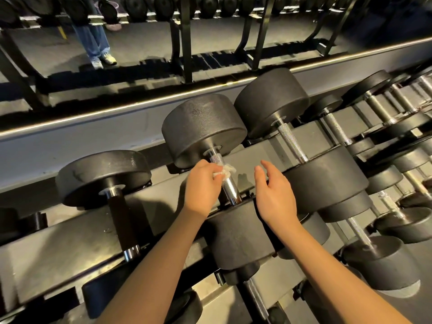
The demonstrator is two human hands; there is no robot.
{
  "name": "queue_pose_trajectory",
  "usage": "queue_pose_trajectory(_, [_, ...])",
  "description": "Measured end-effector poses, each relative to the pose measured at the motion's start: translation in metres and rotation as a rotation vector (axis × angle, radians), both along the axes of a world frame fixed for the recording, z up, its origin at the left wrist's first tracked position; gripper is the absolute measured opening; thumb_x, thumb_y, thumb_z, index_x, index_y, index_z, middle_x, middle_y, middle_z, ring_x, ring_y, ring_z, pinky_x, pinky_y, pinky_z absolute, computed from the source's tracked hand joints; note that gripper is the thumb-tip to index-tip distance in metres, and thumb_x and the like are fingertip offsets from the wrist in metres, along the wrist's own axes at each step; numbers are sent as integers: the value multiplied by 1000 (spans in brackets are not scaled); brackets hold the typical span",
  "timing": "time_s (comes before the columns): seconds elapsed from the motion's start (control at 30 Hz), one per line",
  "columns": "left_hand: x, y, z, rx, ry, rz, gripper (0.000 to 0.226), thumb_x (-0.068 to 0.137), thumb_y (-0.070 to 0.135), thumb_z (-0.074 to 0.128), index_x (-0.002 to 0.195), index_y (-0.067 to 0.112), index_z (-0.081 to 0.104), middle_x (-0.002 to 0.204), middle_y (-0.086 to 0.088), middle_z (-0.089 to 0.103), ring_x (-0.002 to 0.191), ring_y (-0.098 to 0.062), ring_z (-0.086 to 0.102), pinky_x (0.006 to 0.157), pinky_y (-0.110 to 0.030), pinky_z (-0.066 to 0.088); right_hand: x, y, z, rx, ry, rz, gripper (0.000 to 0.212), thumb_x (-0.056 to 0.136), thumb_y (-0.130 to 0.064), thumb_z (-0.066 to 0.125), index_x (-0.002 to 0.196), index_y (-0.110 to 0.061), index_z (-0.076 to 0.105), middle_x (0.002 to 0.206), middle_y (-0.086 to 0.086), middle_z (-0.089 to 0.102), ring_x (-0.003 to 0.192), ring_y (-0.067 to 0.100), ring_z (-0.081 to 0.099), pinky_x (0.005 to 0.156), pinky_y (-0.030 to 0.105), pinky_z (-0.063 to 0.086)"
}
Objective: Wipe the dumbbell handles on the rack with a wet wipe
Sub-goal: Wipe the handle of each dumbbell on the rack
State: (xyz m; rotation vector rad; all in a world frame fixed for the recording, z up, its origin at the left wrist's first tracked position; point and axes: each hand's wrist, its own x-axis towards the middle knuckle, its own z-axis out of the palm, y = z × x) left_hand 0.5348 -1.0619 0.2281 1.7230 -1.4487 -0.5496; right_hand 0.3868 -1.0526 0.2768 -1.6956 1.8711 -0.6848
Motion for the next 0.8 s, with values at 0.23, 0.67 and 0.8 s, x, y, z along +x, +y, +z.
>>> queue_pose_trajectory(0.23, [6,2,5,-26,65,29,13,82,1,64,89,6,74,81,11,50,72,-6,53,68,-8,41,0,-1,-1,-12,-24,-9,49,99,-46,32,140,-22,44,141,2,49,130,21,44,105,41,37])
queue_pose_trajectory(0.67, [-2,6,6,131,47,-14,9,83,9,70,91,6,73,96,1,57,80,-13,57,70,-17,41,-3,-1,-5,-15,-40,1,49,98,-47,32,138,-22,46,137,4,53,125,22,48,102,43,41])
queue_pose_trajectory(0.8, [2,12,4,276,39,-187,5,78,12,74,83,11,75,94,-2,66,81,-18,63,77,-29,49,-2,0,-2,-11,-25,10,48,99,-46,32,136,-22,48,136,3,54,123,22,50,99,42,43])
